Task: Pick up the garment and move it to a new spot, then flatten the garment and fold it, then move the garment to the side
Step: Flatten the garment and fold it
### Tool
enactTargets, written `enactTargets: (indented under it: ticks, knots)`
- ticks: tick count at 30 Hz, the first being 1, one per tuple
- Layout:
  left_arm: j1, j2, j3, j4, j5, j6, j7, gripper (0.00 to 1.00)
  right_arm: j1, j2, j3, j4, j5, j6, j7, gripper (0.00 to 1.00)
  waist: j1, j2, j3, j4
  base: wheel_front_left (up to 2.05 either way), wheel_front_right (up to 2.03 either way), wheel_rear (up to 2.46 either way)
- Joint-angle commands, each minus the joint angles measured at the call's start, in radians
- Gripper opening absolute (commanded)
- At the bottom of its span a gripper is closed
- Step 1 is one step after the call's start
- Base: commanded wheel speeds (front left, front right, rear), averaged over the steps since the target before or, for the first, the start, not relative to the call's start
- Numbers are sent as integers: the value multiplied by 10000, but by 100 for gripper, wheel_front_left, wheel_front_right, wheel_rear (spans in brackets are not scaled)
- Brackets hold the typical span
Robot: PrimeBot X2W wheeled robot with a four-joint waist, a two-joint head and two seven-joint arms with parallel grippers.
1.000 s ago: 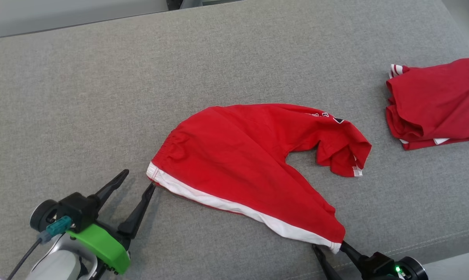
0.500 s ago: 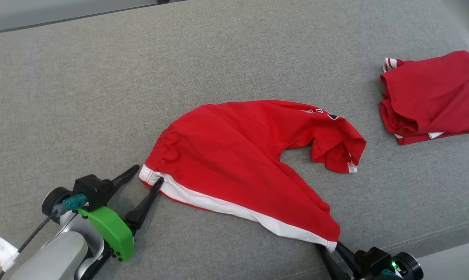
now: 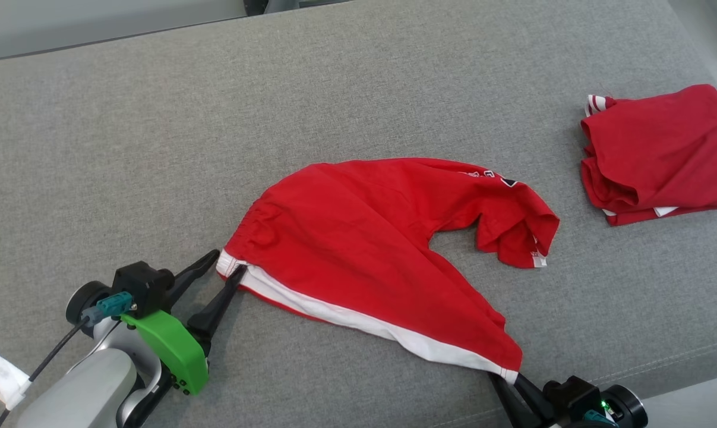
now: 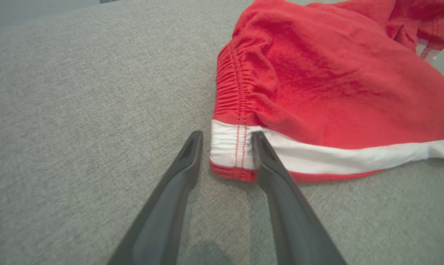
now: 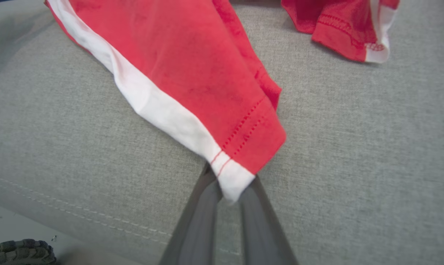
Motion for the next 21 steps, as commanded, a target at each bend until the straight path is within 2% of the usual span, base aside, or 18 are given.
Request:
enactTargets:
  ticks: [1,2,4,7,9,10,15,19,21]
  knots:
    - [53,-25,44,-50,64,-18,-43,61,-62,17,12,-1,-23,-16,-30,6,0,0,-17,19,0,0,0]
    - [76,-41,56,-70,99,-18,-43,49,-72,19,18,-4,-27,-16,-30,0,0,0,-18,27,0,0,0]
    - [116,-77,23,-96,156,-18,-44,41,-86,30,43,-1,-22,-16,-30,0,0,0,-23,35,0,0,0]
    - [158,-121,-31,-99,180,-18,-45,16,-126,44,101,42,34,-16,-30,0,0,0,-35,23,0,0,0]
    - [166,-139,-41,-114,187,-18,-45,3,-151,53,145,64,60,-16,-30,0,0,0,-39,9,0,0,0]
    - [180,-141,-45,-125,183,-18,-45,0,-157,58,168,68,84,-16,-30,0,0,0,-45,2,0,0,0]
    - [275,-92,-73,-226,47,-18,-46,0,-133,52,304,4,236,-16,-30,0,0,0,-94,-30,0,0,0]
    - [613,5,520,-672,-828,-18,-44,0,-101,-94,519,-700,1704,-16,-30,0,0,0,-250,-141,0,0,0]
    - [913,88,993,-1265,-1668,-18,-45,0,-227,-677,725,-1558,2684,-16,-30,0,0,0,-350,-208,0,0,0]
